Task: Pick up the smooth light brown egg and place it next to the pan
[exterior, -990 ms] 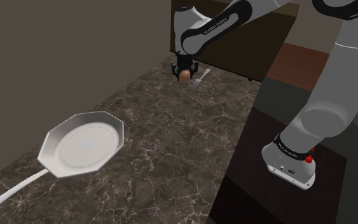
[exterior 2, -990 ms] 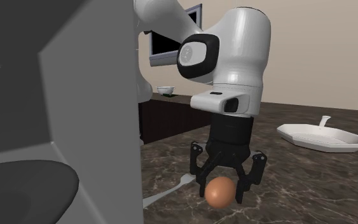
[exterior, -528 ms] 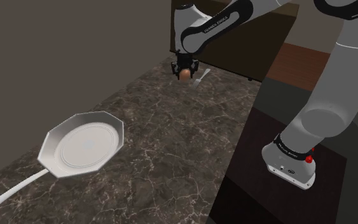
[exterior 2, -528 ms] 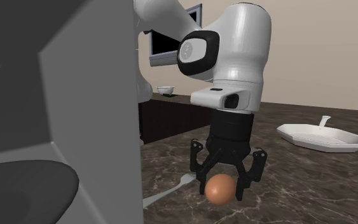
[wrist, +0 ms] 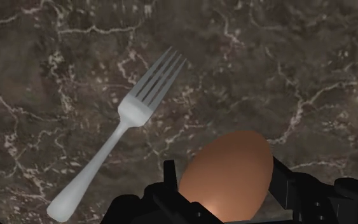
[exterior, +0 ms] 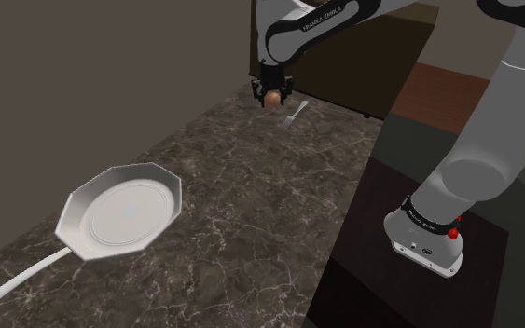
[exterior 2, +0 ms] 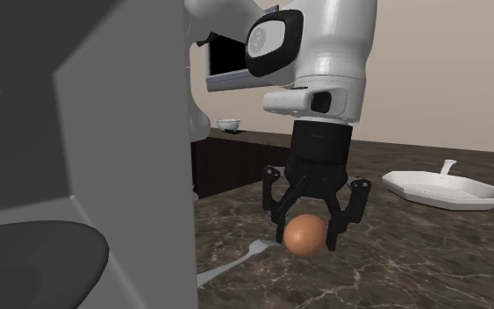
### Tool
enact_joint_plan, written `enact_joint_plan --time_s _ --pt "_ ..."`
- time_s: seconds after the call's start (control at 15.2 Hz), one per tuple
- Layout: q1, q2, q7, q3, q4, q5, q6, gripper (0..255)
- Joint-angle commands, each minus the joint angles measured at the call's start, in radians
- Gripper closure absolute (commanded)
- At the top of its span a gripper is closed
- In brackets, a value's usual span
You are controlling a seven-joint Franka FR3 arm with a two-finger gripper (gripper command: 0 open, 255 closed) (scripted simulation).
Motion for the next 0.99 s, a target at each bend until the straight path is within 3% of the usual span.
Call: enact_joint_plan --time_s 0.0,0.92 --pt "0.000 -0.012 -0.006 0.002 0.015 0.006 -0.027 255" --pt "-0.001 -0.078 -0.042 0.007 0.124 0.035 -0.197 255"
